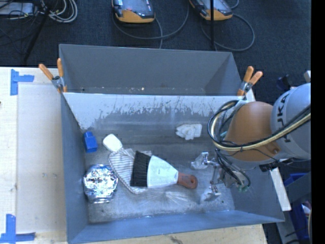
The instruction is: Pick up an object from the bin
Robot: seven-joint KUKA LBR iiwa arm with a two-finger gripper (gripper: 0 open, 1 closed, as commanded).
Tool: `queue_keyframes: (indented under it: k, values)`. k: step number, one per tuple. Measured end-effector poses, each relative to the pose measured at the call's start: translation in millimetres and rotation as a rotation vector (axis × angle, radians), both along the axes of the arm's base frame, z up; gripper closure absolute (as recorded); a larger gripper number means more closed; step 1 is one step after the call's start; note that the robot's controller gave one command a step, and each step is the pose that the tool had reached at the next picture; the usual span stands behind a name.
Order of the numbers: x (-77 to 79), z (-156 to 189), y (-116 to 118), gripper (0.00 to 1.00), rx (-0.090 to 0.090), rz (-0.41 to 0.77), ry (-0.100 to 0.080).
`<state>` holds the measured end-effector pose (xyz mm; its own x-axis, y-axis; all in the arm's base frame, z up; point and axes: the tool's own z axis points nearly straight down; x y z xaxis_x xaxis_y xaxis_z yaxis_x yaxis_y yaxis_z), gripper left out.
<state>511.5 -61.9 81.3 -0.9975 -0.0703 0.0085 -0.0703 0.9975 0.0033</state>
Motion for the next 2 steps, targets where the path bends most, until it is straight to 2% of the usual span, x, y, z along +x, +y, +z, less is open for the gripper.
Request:
queue_keyframes:
  k: [1, 2]
  values:
    - [6.5, -4.2, 24.3, 1.00, -0.015, -0.083, 0.012]
    - [6.8, -4.2, 24.8, 1.00, -0.015, -0.082, 0.011]
